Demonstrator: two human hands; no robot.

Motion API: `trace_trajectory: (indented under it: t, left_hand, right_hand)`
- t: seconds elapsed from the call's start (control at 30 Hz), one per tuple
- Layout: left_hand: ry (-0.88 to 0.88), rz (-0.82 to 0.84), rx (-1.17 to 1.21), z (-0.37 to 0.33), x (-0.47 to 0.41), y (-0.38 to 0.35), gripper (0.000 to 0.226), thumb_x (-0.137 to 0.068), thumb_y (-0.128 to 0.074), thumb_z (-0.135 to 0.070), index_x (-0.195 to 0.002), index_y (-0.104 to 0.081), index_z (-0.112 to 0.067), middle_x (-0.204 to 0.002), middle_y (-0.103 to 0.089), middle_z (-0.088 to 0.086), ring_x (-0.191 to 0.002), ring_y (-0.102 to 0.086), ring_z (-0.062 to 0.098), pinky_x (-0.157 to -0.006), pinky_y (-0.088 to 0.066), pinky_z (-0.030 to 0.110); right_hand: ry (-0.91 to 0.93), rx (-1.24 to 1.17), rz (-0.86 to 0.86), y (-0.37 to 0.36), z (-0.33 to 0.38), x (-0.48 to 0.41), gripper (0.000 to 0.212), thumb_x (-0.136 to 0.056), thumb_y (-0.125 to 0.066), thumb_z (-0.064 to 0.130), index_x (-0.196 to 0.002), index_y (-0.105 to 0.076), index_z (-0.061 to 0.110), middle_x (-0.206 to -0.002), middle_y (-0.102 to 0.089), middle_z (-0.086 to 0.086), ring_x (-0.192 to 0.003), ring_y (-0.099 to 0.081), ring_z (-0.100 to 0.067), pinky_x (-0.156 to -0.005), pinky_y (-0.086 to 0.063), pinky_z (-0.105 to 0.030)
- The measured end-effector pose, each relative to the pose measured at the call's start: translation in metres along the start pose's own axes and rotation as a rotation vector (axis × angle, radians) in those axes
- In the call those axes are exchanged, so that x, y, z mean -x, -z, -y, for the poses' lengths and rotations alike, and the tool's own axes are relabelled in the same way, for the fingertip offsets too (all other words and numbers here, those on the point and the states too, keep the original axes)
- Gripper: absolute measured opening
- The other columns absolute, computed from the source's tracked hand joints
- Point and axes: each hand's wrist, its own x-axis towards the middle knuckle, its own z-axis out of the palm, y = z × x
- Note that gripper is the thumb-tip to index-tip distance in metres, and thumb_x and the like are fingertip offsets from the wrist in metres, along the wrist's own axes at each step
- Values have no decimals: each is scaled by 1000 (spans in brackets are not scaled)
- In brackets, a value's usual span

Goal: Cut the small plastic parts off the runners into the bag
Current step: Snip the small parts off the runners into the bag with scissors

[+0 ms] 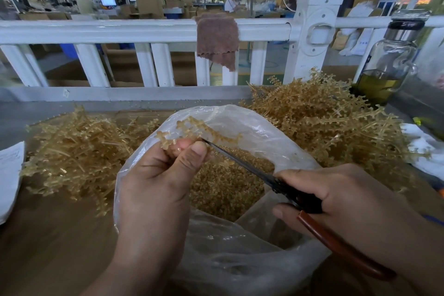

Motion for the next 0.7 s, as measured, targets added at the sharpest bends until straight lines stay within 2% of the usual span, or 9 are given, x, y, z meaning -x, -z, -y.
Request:
trace_trajectory:
  t: [0.07,0.17,0.23,0.37,0.5,0.7]
  left_hand:
    - [14,12,31,1,-1,0,27,-65,-87,-46,-75,-75,-25,-84,-74,-9,-94,-73,12,-94,-53,33]
    - [23,24,54,2,-2,0,26,-65,-85,-45,-75,-75,-23,-82,-72,-10,-91,-73,10,-92,-53,31]
    - [35,37,70,1,-2,-1,22,-65,-87,-41,-73,-75,-24,-81,-72,-9,-88,-72,9,-87,-54,27]
    - [56,48,84,-1,-2,-2,13,-69,-77,-37,-71,-72,-25,-79,-70,-6,-80,-70,9,-76,-56,20]
    - [40,15,65,-3,-4,-2,12,-74,-73,-36,-78,-74,-25,-80,-69,1,-77,-69,12,-74,-56,19]
    - [55,27,50,-4,-4,-2,12,-77,-70,-37,-75,-75,-26,-80,-71,0,-79,-69,10,-76,-57,21]
  right_hand:
    - [-7,0,-5,0,0,0,40,-80,-48,62,-82,-67,27,-61,-59,13,-57,-59,-4,-47,-42,-22]
    - [3,-1,2,0,1,-1,36,-81,-50,58,-80,-68,27,-58,-57,15,-55,-57,-1,-46,-37,-15]
    - [-1,-9,10,0,1,-1,33,-82,-54,56,-81,-68,27,-57,-56,15,-54,-57,-1,-46,-35,-13]
    - [-15,-18,42,-1,1,-2,26,-82,-61,54,-78,-63,29,-59,-56,13,-57,-57,-3,-47,-35,-14]
    - [-18,-2,63,-3,0,-2,33,-82,-56,63,-86,-63,31,-65,-58,13,-63,-58,-3,-52,-39,-16]
    - [-16,13,37,-4,-1,-2,36,-81,-51,66,-87,-62,33,-67,-58,15,-63,-58,-2,-55,-43,-18]
